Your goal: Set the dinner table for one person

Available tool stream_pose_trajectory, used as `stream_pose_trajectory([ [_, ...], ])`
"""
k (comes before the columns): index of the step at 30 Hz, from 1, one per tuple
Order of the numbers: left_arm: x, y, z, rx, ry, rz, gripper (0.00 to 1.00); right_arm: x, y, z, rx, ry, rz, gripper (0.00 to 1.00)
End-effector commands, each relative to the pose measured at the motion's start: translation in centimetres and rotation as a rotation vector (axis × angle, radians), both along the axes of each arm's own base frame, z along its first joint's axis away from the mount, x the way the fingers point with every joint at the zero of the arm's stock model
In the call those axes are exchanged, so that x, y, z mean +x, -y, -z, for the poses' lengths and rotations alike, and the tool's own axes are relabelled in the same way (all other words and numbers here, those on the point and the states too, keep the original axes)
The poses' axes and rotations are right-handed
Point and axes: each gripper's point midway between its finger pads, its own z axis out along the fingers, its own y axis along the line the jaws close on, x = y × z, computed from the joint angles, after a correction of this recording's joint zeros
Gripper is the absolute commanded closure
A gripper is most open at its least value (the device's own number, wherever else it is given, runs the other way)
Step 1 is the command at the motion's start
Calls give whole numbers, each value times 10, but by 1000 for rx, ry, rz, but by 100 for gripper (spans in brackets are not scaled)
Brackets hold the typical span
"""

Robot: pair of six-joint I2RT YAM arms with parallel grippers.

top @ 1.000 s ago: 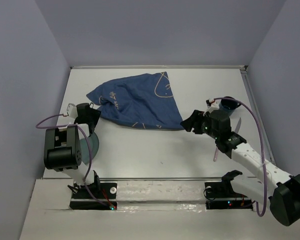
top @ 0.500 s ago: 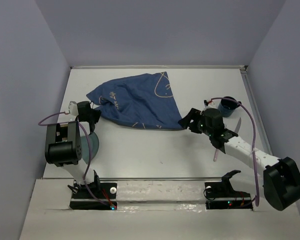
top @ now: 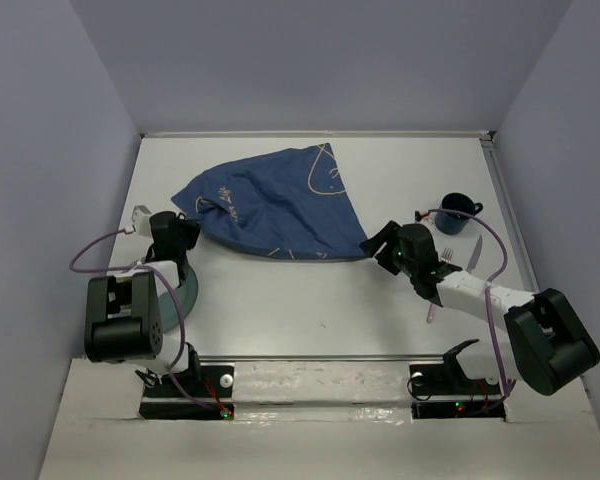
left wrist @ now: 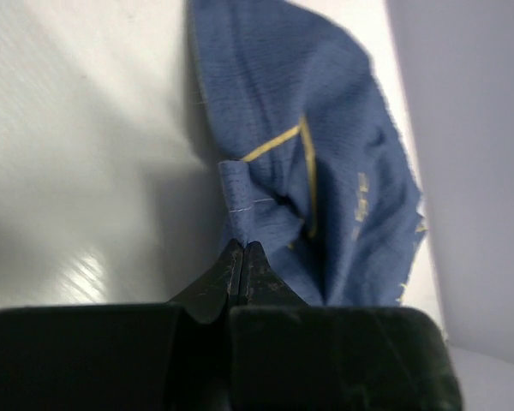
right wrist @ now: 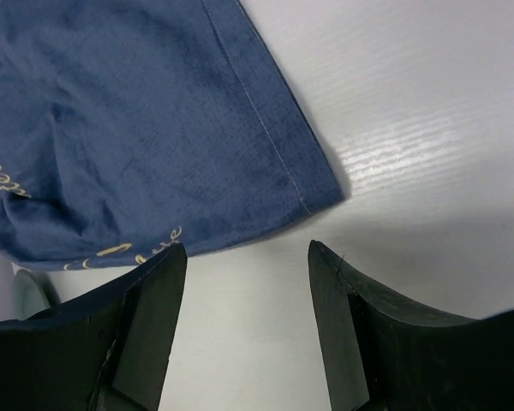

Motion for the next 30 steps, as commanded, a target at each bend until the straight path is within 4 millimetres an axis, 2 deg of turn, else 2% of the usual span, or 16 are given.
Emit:
stream_pose_trajectory([
  [1, -2, 5, -44, 38, 151, 0, 100, -3, -13, 0, 100, 14, 46, 35],
  [4, -7, 7, -46, 38, 159, 2, 100, -5, -20, 5, 127, 0, 53, 34],
  [7, -12, 7, -51, 47, 177, 4, 100, -1, -22, 20, 136, -46, 83, 34],
  [10, -17, 6, -50, 49, 177, 1, 100, 3, -25, 24, 188, -50, 111, 34],
  [16, -21, 8, -52, 50, 188, 6, 100, 14, -21, 43, 192, -80, 199, 42],
  [19, -23, 9, -51, 50, 185, 11, 100, 19, -22, 51, 216, -93, 231, 53],
  [20, -24, 9, -50, 51, 184, 12, 100, 20, -21, 53, 216, -96, 238, 61],
  [25, -26, 9, -52, 57, 191, 12, 100, 25, -17, 48, 206, -62, 259, 78],
  [26, -26, 9, -53, 58, 194, 12, 100, 27, -15, 43, 201, -43, 264, 88],
  [28, -27, 12, -57, 54, 207, 23, 100, 33, -10, 32, 170, 6, 271, 99],
  [30, -28, 17, -66, 36, 229, 43, 100, 40, -5, 5, 159, 94, 281, 100],
])
